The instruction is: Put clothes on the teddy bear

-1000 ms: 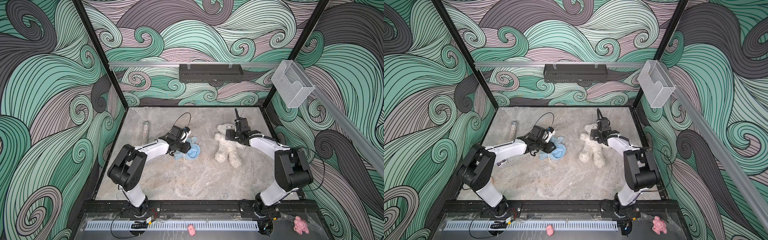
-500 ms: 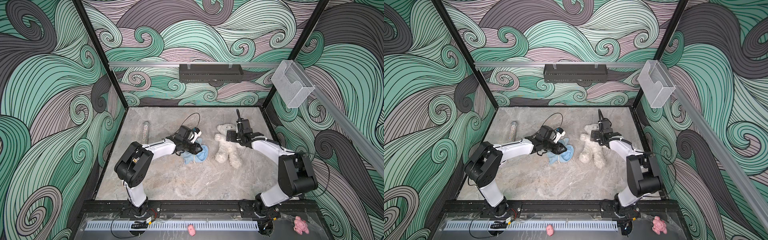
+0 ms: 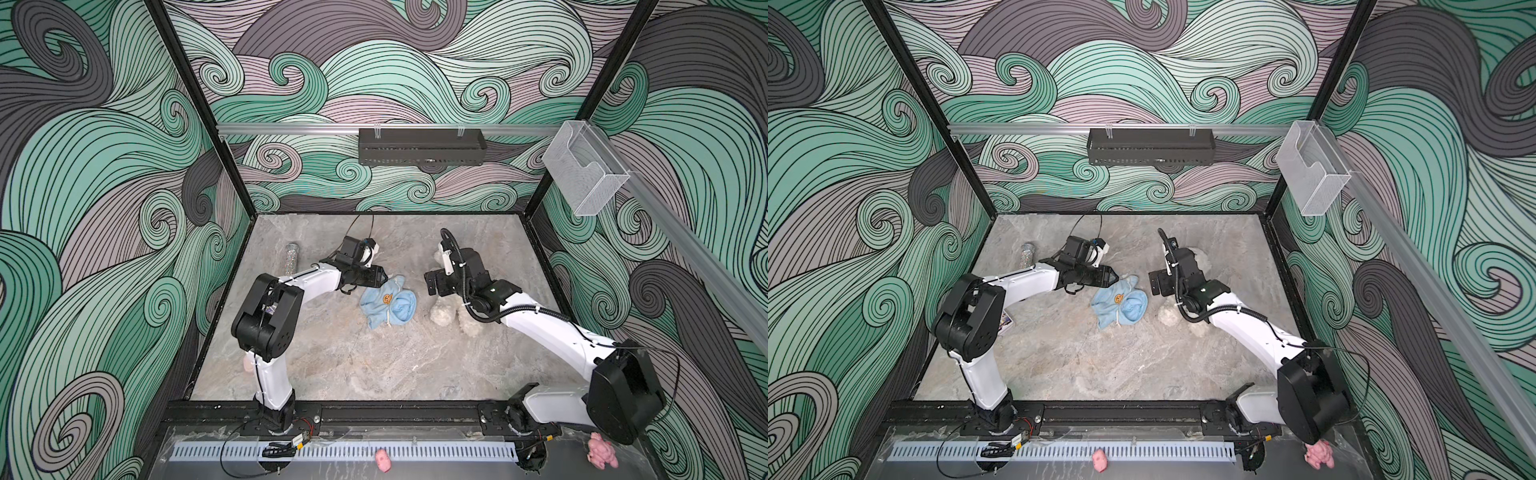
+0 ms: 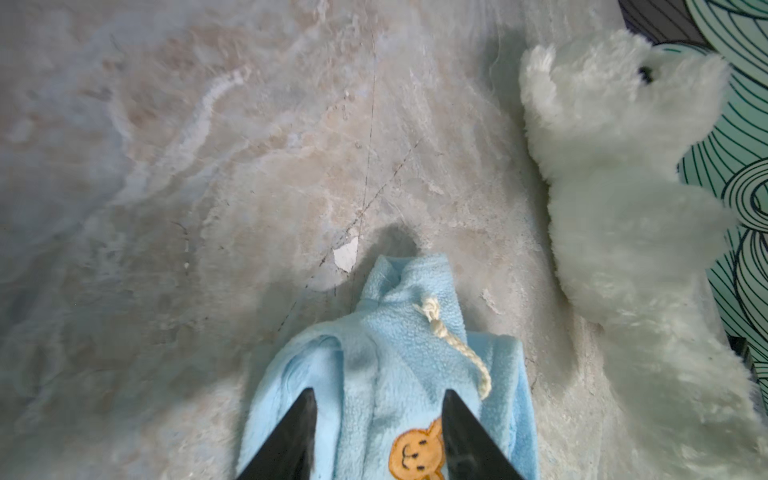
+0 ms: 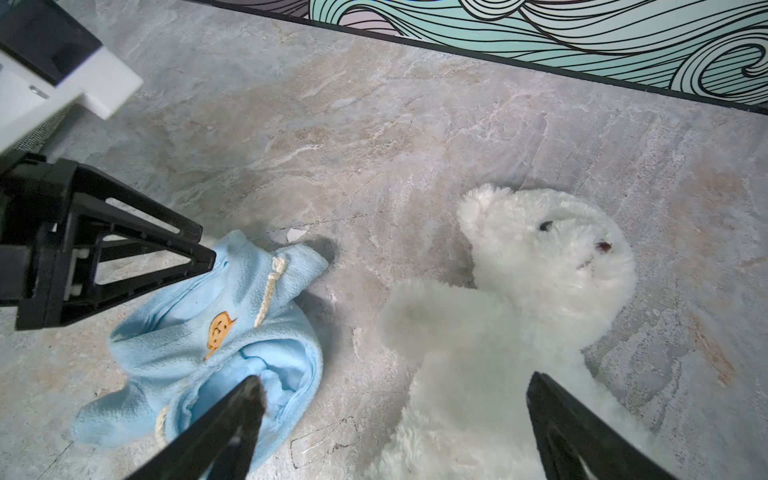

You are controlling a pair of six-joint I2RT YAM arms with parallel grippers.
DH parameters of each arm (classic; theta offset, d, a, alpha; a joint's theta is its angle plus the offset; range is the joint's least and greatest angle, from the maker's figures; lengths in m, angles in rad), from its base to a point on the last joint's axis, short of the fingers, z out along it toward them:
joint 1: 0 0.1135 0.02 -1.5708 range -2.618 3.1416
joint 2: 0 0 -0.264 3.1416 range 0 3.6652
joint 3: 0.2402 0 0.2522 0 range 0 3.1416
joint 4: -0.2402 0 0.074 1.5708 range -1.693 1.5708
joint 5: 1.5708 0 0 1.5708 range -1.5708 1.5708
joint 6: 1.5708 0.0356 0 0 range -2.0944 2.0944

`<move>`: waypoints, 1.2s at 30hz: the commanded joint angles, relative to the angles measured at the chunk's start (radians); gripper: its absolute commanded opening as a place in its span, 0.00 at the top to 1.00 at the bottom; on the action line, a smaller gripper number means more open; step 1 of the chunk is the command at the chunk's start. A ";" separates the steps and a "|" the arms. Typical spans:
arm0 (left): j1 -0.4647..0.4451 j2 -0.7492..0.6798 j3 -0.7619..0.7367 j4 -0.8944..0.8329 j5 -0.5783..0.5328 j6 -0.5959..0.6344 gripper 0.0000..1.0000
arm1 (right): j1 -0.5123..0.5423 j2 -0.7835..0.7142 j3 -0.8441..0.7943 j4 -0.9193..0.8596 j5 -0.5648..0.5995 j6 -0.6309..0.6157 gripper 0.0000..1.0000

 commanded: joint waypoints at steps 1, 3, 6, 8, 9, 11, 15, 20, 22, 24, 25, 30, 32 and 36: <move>-0.004 0.059 0.059 -0.063 0.078 -0.029 0.50 | 0.001 0.006 -0.008 0.000 0.038 -0.009 0.01; -0.004 0.089 0.086 -0.074 0.081 -0.039 0.55 | 0.001 0.012 -0.005 0.003 0.032 -0.005 0.01; -0.004 0.122 0.114 -0.089 0.064 -0.049 0.63 | 0.002 0.014 -0.005 0.003 0.027 0.000 0.01; -0.003 0.125 0.113 -0.075 0.044 -0.064 0.72 | 0.003 0.014 -0.006 0.004 0.023 0.004 0.01; -0.003 0.121 0.108 -0.067 0.039 -0.071 0.77 | 0.003 0.014 -0.007 0.003 0.020 0.006 0.01; 0.005 0.104 0.085 -0.044 0.016 -0.089 0.90 | 0.005 0.013 -0.007 -0.002 0.009 0.009 0.01; 0.044 0.002 -0.054 0.063 -0.034 -0.167 1.00 | 0.025 -0.004 -0.005 0.003 -0.052 -0.003 0.01; 0.111 -0.194 -0.277 0.139 -0.128 -0.276 1.00 | 0.119 0.020 -0.013 0.089 -0.207 0.024 0.02; 0.126 -0.251 -0.334 0.134 -0.156 -0.298 1.00 | 0.167 0.060 -0.009 0.126 -0.250 0.048 0.03; 0.129 -0.300 -0.389 0.140 -0.171 -0.325 0.98 | 0.222 0.118 0.012 0.155 -0.285 0.071 0.05; 0.131 -0.323 -0.417 0.143 -0.171 -0.335 0.98 | 0.248 0.155 0.029 0.165 -0.304 0.080 0.07; 0.130 -0.391 -0.483 0.139 -0.160 -0.361 0.97 | 0.313 0.315 0.096 0.211 -0.383 0.138 0.23; 0.131 -0.412 -0.486 0.130 -0.154 -0.357 0.97 | 0.320 0.371 0.132 0.214 -0.412 0.167 0.33; 0.130 -0.434 -0.484 0.120 -0.137 -0.352 0.96 | 0.321 0.450 0.180 0.204 -0.440 0.213 0.44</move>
